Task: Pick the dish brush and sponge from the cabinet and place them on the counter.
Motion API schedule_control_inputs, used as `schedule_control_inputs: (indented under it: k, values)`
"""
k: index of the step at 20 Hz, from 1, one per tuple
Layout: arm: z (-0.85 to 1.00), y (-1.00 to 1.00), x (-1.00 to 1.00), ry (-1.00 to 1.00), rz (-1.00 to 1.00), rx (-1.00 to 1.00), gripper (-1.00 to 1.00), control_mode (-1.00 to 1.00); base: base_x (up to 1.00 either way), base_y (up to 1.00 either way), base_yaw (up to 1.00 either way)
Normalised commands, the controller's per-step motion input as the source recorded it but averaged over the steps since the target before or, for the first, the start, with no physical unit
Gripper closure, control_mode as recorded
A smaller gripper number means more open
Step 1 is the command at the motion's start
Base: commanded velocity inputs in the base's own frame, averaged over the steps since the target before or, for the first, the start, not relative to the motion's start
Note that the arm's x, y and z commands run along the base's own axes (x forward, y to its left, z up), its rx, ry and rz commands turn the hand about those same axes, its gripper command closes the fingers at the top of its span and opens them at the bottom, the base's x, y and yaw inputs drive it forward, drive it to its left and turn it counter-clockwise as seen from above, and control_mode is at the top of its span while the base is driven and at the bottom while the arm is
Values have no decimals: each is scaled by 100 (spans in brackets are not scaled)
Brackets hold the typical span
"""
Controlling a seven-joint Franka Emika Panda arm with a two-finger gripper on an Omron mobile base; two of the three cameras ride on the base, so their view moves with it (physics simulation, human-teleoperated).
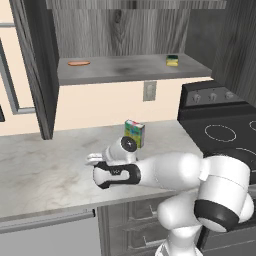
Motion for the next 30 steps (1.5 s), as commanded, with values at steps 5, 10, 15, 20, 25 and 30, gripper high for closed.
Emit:
schedule_control_inputs:
  k: [5,10,15,20,25,30]
  values:
    - [60,-1,-21,0,0,-1,-100,-100,0,0,0]
    - [55,-10,-22,5,-1,-8,-100,-100,0,0,0]
    - [35,-20,-32,1,-3,-11,-100,-100,0,0,0]
    - [30,-11,-31,0,-1,-9,-100,-100,0,0,0]
    - [31,-13,-24,0,-1,-5,-100,-100,0,0,0]
    - [31,-32,-22,0,0,-2,-100,-100,0,0,0]
